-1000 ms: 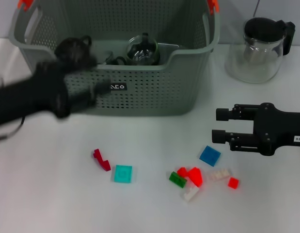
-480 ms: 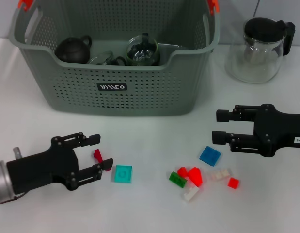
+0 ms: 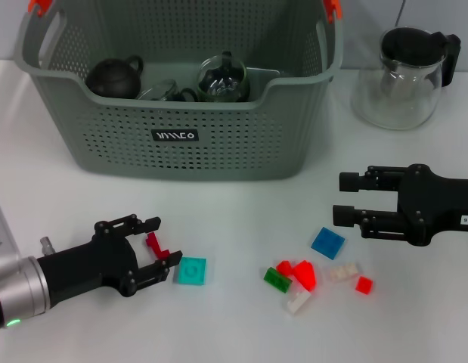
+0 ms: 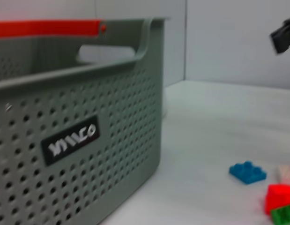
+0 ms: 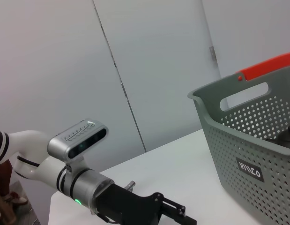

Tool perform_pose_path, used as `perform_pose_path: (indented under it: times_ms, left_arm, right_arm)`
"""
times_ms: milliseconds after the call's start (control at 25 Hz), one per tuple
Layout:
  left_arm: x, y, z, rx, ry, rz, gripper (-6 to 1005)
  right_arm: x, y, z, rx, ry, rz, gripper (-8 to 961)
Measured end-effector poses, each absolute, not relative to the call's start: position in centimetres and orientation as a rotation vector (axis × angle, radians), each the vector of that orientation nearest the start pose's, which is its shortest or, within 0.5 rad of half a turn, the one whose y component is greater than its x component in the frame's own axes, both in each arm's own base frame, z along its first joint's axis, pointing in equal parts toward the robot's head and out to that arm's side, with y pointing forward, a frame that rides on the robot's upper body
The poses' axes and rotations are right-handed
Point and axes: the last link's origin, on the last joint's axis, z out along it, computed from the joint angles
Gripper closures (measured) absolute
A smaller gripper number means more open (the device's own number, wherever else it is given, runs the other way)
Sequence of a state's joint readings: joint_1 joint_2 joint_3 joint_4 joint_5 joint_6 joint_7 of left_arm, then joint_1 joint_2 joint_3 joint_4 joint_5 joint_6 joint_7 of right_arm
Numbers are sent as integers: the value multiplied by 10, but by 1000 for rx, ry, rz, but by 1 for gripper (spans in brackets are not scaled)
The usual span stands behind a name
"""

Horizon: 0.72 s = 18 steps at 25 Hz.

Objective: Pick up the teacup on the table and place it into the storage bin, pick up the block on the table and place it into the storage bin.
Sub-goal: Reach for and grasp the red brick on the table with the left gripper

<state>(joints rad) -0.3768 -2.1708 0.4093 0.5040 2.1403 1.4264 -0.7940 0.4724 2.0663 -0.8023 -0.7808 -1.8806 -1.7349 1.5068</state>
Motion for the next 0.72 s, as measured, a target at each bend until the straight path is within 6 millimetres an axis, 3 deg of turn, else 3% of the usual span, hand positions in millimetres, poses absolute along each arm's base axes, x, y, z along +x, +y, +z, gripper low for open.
perform_pose_path:
  times_ms: [400,720]
  left_arm:
    - [-339,271,-49,-2502,-449,-460,345]
    - [-341,270,-49,-2498,-453,-456,265]
  right_arm:
    - [241,310,17,-2849,614,842,279]
    - [241,310,17,-2849,614,842,279]
